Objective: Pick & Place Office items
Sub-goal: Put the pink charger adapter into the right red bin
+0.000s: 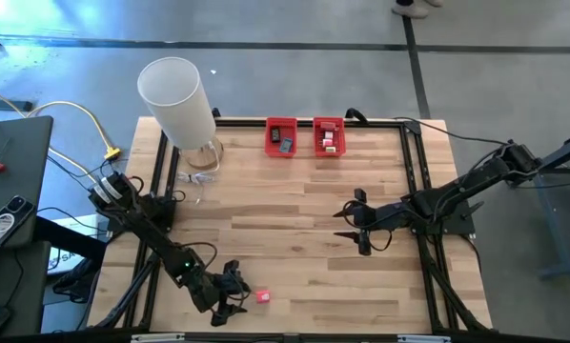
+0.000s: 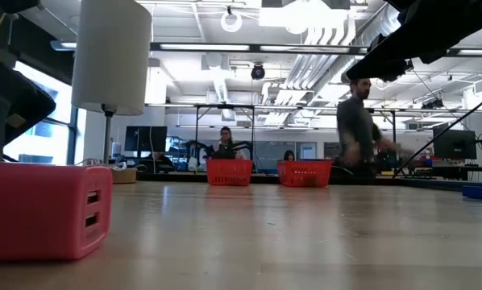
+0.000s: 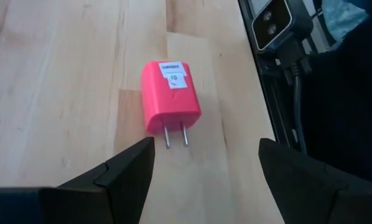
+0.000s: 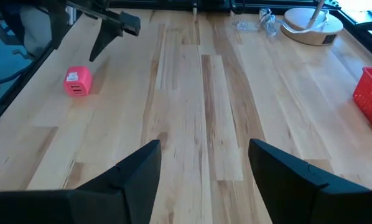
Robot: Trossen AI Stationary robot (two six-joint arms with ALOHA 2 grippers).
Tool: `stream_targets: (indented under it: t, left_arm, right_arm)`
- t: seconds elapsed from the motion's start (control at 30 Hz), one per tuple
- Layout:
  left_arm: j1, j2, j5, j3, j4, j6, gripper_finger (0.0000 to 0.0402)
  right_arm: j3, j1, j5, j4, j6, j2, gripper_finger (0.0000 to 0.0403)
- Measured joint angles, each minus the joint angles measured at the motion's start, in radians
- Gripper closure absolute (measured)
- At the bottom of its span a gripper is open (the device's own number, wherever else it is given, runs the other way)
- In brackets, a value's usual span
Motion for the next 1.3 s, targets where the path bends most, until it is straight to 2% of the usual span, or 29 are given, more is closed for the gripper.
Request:
stream_targets:
  t: [0.37,0.6,0.87,0.97,1.3]
  left_arm:
    - [-0.046,0.000,-0.004,0.000,-0.002,-0.048,0.0121]
    - [-0.074,0.000,-0.082,0.000,-0.002,-0.051,0.0121]
    - [-0.103,0.000,-0.124,0.000,-0.001,-0.086,0.0121]
    - [-0.111,0.021,-0.161,0.000,0.022,-0.088,0.0121]
    - [-0.115,0.112,-0.159,0.000,0.154,-0.084,0.0121]
  right_arm:
    - [0.000,0.000,0.000,0.000,0.000,0.000,0.0172]
    - [0.000,0.000,0.000,0.015,0.000,0.000,0.0172]
    - [0.000,0.000,0.000,0.021,0.000,0.000,0.0172]
    - [0.000,-0.002,0.001,0.021,0.000,0.000,0.0172]
    - [0.000,-0.002,0.001,0.036,0.000,0.000,0.0172]
